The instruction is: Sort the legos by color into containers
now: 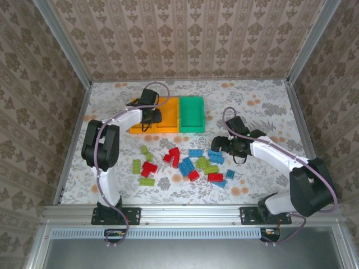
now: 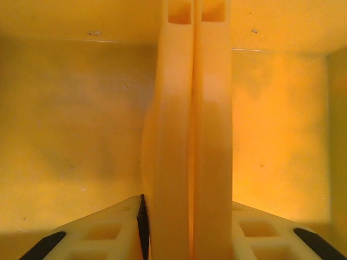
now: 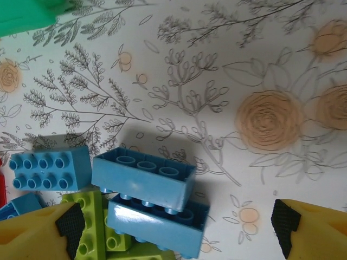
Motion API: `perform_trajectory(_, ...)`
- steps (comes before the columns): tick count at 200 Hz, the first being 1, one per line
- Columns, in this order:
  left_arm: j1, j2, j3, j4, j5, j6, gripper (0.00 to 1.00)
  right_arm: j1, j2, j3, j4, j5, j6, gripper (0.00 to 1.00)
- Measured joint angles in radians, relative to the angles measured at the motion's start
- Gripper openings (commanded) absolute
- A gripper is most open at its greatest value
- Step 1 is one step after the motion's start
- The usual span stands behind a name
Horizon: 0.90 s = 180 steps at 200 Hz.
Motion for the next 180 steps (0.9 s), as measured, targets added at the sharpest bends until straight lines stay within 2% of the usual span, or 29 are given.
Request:
perform_trajectory(57,-0.069,-0.001,-0.026,0.052,-0.004,-0.085,0.37,0.06,0.075,0.027,0.0,0.018,0.037,0.93)
perform_trajectory(143,-0.143,-0.029,-0.1,0.143,-0.016,-0.165,0.38,0.071,0.165,0.061,0.027,0.024,0.056,0.93)
perform_trajectory(180,-0.167,-0.04,-0.134,0.173,-0.014,-0.2,0.43,0.079,0.185,0.075,0.031,0.024,0.064,0.92)
